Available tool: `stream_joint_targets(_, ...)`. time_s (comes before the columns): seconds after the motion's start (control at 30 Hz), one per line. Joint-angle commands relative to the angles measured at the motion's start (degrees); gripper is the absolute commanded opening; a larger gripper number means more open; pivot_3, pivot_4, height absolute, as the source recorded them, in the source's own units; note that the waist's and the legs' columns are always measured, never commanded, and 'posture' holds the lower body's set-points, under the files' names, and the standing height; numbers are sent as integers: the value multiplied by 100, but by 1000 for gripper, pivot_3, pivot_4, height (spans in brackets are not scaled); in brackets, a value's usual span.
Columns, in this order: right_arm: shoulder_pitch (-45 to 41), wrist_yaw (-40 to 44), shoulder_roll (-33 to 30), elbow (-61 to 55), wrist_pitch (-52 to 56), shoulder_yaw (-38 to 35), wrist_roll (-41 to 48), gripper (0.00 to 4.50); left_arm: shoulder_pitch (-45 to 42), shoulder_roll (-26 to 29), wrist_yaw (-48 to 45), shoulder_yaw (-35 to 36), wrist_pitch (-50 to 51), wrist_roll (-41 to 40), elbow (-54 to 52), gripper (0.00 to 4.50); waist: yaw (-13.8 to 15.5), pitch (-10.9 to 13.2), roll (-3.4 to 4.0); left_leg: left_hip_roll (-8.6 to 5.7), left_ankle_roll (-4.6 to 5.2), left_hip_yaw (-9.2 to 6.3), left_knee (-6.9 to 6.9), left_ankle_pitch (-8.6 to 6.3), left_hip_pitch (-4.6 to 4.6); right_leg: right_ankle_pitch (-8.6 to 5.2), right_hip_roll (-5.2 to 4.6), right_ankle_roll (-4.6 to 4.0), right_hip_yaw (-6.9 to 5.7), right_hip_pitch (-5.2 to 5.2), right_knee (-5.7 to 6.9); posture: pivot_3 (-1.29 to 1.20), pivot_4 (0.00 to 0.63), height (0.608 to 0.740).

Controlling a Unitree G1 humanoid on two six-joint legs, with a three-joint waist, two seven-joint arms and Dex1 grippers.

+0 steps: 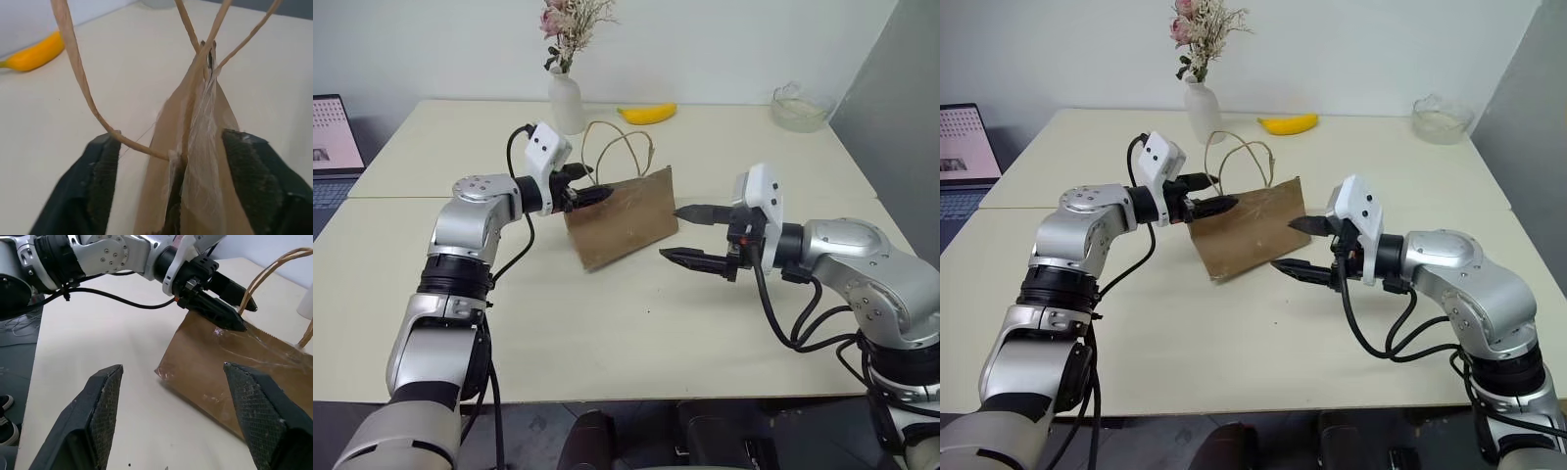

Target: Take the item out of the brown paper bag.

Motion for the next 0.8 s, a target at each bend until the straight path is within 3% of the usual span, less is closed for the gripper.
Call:
stream_joint_targets(0.03,13,-92,-128,-236,10,-267,139,3449,-415,36,-399,-64,-376,182,300,1947,4,0,0,-2,0,0,0,0,-1,0,0,0,-1,0,0,0,150,740)
stream_joint_targets(0.23,138,-203,-239,-375,109,-372,280,3449,-854,-11,-909,-177,-1336,513,1079,38,3,0,0,-2,0,-1,2,0,-2,0,1,1,-2,-1,1,0,150,740)
stream_joint_targets(0.53,446,-381,-460,-725,339,-546,636,3449,-1474,-280,-1744,-17,-2535,609,2414,38,5,0,-1,-5,1,0,2,0,-5,-1,3,2,-1,-1,0,0,150,740)
stream_joint_targets(0.8,600,-618,-515,-842,400,-546,754,3449,-1844,-480,-1684,-21,-3248,917,3359,38,-4,0,-2,-4,1,-1,3,-1,-5,-1,19,4,0,-1,2,0,150,740)
